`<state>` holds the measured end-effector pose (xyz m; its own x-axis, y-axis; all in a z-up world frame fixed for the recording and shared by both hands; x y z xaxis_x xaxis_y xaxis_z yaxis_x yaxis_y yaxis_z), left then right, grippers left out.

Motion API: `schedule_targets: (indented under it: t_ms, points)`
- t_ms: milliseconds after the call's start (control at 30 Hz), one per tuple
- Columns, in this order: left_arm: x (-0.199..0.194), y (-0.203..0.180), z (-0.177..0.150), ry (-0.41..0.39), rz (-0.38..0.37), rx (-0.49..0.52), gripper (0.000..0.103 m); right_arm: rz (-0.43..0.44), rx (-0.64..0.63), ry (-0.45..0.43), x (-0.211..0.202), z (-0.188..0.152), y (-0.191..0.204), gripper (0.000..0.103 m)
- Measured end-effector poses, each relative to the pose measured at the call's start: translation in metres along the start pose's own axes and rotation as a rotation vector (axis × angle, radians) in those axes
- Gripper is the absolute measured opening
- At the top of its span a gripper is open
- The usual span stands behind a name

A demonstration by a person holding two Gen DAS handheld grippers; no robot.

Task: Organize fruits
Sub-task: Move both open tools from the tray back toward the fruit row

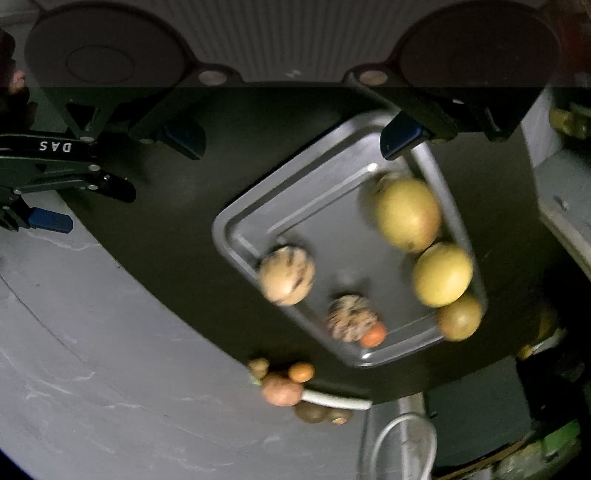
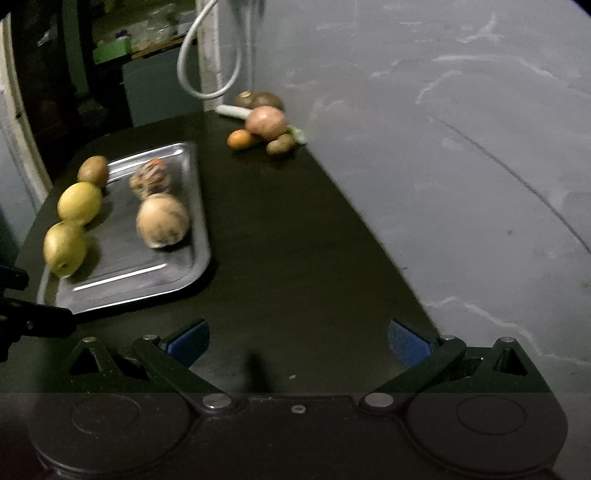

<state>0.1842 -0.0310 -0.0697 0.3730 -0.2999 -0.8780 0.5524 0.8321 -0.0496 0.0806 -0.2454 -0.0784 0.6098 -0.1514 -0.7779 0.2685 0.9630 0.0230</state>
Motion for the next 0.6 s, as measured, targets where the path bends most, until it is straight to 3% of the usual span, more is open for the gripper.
schedule_targets:
  t_ms: [333,600]
  points:
    - [0.018,-0.024,0.049,-0.034,0.024,0.001,0.103,-0.010,0.069,-0.069,0.014,0.027,-0.026,0.102]
    - [0.039,-0.011,0.102,-0.067,0.080,-0.046,0.103,0.071,0.066,-0.122,0.050,0.069,-0.015,0.102]
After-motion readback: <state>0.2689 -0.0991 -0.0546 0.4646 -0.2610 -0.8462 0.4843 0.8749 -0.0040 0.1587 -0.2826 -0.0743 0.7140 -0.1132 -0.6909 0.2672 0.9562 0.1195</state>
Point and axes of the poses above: each gripper's, at about its wrist camera, not at the fingertips, and x roughly the way its jaws point, y to its left, z to its top, the point moved 7 cm from there along x, roughly the way its jaws point, and after that the axes turned 1 degree about z, right-handed, at the moved point
